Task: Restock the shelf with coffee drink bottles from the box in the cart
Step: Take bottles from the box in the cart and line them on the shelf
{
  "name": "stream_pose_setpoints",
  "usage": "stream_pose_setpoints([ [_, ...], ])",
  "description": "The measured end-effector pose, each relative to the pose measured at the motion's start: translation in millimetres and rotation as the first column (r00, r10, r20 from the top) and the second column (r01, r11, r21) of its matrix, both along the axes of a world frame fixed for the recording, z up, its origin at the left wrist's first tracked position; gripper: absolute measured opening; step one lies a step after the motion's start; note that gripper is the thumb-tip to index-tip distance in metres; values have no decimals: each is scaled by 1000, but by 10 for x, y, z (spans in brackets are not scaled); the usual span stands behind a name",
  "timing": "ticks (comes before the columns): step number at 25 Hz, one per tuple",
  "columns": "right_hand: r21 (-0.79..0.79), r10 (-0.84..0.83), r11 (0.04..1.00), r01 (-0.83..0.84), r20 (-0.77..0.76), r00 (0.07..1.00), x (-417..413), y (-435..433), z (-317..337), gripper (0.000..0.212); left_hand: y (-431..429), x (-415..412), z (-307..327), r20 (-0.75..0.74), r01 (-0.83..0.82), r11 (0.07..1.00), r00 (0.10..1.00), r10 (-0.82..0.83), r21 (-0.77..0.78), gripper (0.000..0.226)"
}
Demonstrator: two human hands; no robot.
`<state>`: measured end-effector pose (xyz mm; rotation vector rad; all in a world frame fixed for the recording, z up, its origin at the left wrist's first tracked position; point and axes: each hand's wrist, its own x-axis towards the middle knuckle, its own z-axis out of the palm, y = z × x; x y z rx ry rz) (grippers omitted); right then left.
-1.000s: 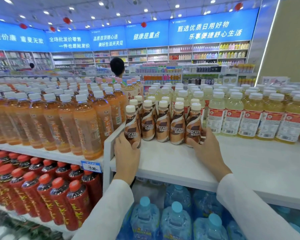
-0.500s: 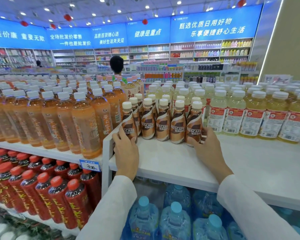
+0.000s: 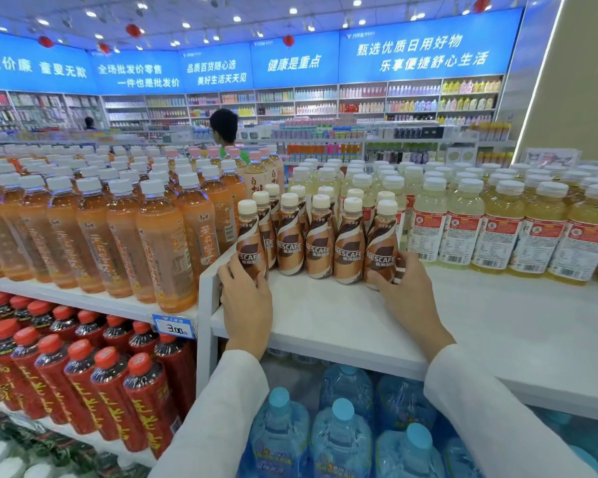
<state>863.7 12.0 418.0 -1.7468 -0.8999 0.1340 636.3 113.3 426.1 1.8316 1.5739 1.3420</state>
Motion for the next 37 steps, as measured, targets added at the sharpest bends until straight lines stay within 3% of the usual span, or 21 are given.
stream_pose_setpoints([
  [4, -72, 41, 996, -45, -56, 998, -30, -156, 43, 81, -118, -51, -46, 21, 40, 998, 999, -39, -43, 68],
  [8, -96, 59, 994, -59, 0, 998, -169, -724, 81, 58, -388, -182, -138, 0, 121, 991, 993, -121, -49, 67],
  [12, 10, 108, 994, -107, -23, 994, -487, -1381, 19, 37, -886, -515, -273, 101, 224, 975, 970, -222, -8, 50],
  [16, 89, 237, 969, -232, -53, 970, -968, -1772, -232, 27, -1446, -1056, -607, 172, 210, 976, 965, -197, -60, 41],
  [20, 98, 423, 905, -413, -121, 898, -1502, -1683, -747, 27, -1979, -1748, -1145, 248, 60, 968, 969, 1, -242, 44],
  [26, -170, 633, 670, -722, -378, 676, -2583, -1333, -1727, 32, -2769, -2871, -1901, 185, -227, 864, 923, 339, -448, 30],
  [31, -292, 660, 505, -813, -476, 581, -3578, -1104, -2289, 16, -3087, -3646, -2333, 228, -320, 716, 800, 556, -621, 26],
  [34, -385, 669, 387, -838, -508, 543, -4140, -992, -2511, 20, -3087, -4104, -2603, 213, -357, 619, 723, 657, -699, 30],
  [37, -460, 678, 332, -823, -491, 548, -4634, -911, -2741, 27, -3015, -4584, -2966, 138, -365, 525, 707, 694, -769, 24],
])
